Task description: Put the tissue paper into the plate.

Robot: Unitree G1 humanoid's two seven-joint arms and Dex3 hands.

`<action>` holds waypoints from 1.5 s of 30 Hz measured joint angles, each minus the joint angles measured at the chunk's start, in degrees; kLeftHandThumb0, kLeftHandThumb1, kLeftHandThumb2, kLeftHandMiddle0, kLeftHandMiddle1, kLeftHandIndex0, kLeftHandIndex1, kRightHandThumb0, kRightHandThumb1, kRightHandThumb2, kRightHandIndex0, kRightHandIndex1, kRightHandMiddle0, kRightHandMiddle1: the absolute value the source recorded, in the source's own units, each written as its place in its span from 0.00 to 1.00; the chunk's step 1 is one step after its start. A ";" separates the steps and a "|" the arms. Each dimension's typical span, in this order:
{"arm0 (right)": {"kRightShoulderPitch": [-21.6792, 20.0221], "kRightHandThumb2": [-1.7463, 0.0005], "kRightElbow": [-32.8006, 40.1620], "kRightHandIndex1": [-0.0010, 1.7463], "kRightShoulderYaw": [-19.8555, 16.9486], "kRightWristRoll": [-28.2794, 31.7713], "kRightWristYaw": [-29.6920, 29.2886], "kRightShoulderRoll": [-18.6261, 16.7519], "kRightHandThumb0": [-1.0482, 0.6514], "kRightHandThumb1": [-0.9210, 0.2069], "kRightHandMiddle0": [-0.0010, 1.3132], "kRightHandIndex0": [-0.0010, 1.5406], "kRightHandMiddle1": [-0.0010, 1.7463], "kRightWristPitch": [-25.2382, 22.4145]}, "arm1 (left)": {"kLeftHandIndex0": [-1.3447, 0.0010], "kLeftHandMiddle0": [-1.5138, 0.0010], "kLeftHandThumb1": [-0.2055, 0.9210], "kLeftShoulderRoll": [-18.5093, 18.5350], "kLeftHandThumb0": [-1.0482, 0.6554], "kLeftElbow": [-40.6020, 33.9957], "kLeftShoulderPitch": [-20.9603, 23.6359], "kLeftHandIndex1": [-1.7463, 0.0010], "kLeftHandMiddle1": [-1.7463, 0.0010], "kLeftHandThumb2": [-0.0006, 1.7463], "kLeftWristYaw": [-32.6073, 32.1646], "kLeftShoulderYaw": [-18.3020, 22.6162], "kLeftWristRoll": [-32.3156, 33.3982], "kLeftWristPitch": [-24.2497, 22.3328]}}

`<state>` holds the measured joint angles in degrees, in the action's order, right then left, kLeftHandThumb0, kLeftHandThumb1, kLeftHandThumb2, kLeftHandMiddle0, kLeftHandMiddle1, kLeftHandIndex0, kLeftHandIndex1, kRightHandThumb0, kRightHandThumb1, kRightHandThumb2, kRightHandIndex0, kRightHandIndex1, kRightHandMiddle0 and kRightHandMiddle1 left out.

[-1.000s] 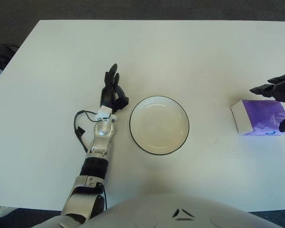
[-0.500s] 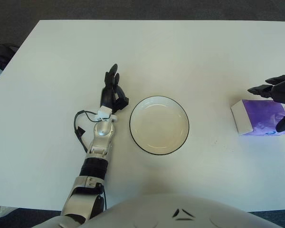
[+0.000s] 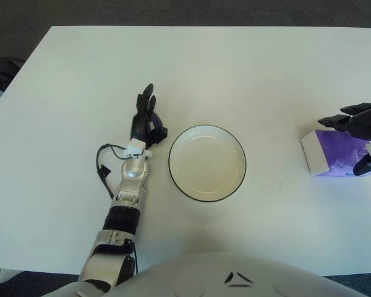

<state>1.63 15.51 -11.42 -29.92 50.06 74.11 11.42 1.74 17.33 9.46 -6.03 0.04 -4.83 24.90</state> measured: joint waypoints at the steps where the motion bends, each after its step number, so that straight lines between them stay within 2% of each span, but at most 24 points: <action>1: 0.13 0.87 -0.22 0.00 0.00 0.01 -0.19 -0.17 0.00 0.00 0.00 0.00 0.00 0.04 | 1.00 0.82 1.00 0.01 0.12 -0.02 -0.01 0.71 1.00 0.65 0.01 0.00 0.00 -0.01; 29: 2.31 0.88 -2.63 0.00 0.24 -0.01 -2.11 -1.83 0.00 0.00 0.00 0.00 0.00 1.27 | 1.00 0.82 1.00 0.42 0.12 -0.08 -0.11 0.72 1.00 0.65 0.35 0.02 0.02 -0.06; 45: 2.66 0.90 -2.70 0.00 1.95 0.03 -1.26 -2.53 0.00 0.00 0.00 0.00 0.00 -0.01 | 1.00 0.81 1.00 0.64 0.12 0.02 -0.10 0.71 1.00 0.65 0.42 0.05 0.04 -0.02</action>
<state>4.29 12.82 -9.47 -29.89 48.80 71.58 11.40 2.37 17.35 9.36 -5.61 0.09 -4.79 24.88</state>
